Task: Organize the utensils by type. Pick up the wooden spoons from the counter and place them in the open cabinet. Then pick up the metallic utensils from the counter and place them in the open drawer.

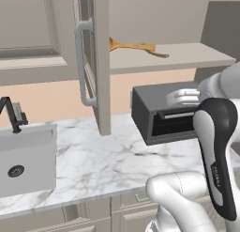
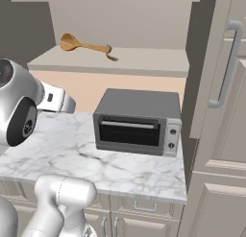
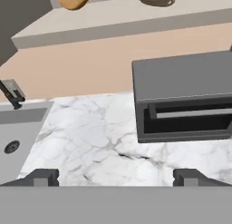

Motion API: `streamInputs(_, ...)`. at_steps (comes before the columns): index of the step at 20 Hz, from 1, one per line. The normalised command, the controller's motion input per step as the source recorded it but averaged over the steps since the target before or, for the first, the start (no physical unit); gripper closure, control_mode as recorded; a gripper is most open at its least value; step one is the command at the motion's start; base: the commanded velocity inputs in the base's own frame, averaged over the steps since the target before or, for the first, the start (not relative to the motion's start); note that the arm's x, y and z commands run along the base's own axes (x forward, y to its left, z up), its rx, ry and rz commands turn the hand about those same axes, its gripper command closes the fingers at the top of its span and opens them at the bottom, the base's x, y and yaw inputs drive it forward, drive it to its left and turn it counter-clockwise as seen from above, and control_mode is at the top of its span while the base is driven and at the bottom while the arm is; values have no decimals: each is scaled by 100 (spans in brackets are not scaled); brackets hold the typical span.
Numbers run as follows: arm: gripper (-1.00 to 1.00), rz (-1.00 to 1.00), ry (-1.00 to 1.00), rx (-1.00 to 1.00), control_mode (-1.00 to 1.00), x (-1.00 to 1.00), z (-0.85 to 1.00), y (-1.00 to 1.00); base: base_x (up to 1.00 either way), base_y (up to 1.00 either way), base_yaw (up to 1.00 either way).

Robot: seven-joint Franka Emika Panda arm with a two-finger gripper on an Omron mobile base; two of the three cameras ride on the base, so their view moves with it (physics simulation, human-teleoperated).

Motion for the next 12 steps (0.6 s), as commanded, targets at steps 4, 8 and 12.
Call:
streamInputs(4, -100, 0, 0, 0, 100, 0, 0, 0, -57, 4, 1)
streamInputs(8, -100, 0, 0, 0, 100, 0, 0, 0, -68, 21, -2)
streamInputs(12, -100, 0, 0, 0, 100, 0, 0, 0, -30, 43, -9)
